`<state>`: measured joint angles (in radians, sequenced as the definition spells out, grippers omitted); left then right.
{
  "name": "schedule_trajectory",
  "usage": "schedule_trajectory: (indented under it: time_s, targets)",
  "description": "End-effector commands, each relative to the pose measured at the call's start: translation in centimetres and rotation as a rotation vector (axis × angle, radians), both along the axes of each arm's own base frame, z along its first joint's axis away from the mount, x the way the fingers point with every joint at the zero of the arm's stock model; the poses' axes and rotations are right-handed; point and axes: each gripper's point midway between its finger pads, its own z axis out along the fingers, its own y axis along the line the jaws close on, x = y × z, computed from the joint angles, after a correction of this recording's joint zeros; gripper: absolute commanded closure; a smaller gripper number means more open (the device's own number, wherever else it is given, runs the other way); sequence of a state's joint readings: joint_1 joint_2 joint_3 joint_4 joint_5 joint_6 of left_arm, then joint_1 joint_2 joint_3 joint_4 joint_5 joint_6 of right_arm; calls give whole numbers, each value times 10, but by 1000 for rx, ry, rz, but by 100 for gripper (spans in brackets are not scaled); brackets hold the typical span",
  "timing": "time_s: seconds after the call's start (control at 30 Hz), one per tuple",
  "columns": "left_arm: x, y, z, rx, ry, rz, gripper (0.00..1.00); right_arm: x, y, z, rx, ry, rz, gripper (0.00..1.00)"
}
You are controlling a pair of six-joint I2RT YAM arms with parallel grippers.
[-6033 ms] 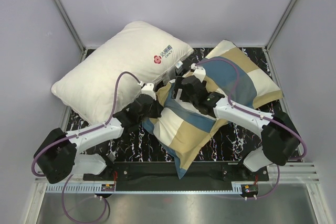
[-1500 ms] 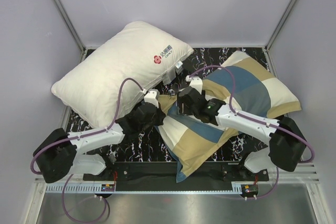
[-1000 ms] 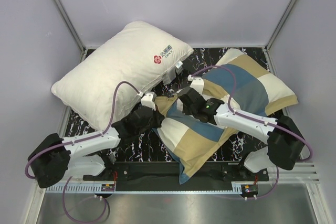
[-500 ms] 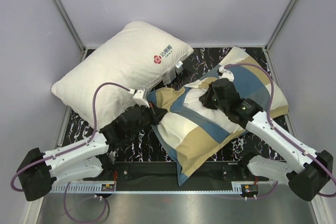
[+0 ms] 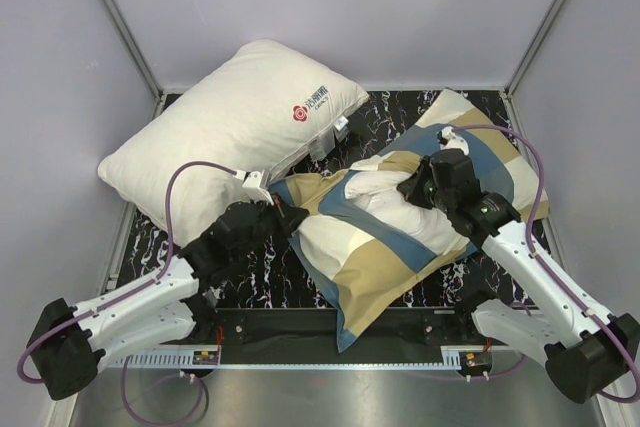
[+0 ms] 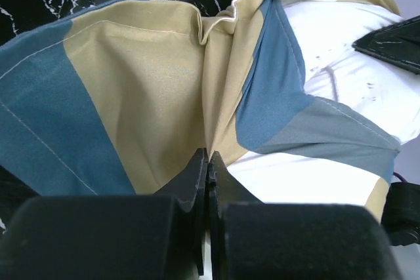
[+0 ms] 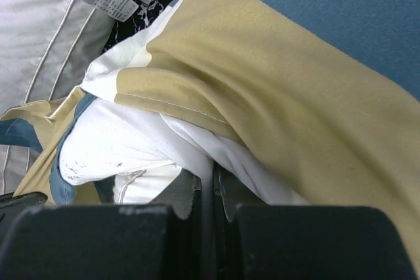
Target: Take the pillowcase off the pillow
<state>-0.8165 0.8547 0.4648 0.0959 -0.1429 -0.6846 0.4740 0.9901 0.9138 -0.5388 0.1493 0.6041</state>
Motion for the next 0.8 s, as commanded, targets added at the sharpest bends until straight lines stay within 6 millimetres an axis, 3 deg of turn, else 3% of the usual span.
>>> schedule_trajectory:
  time_s: [0.0, 0.27, 0.4, 0.6, 0.73, 0.77]
  targets:
    - [0, 113, -103, 490, 168, 277, 100, 10, -124, 18, -343, -84, -402, 100]
    - [7, 108, -102, 498, 178, 274, 100, 11, -126, 11, -328, -71, -390, 100]
    - [18, 89, -94, 484, 175, 226, 100, 17, -107, -4, -257, -64, -331, 100]
    - [30, 52, -98, 487, 193, 144, 100, 20, -94, -34, -208, -21, -292, 100]
    - [28, 25, -61, 435, 124, 113, 100, 22, -87, -43, -185, -11, -274, 100]
    - [30, 14, -40, 392, 94, 105, 100, 24, -86, -45, -181, -12, -271, 100]
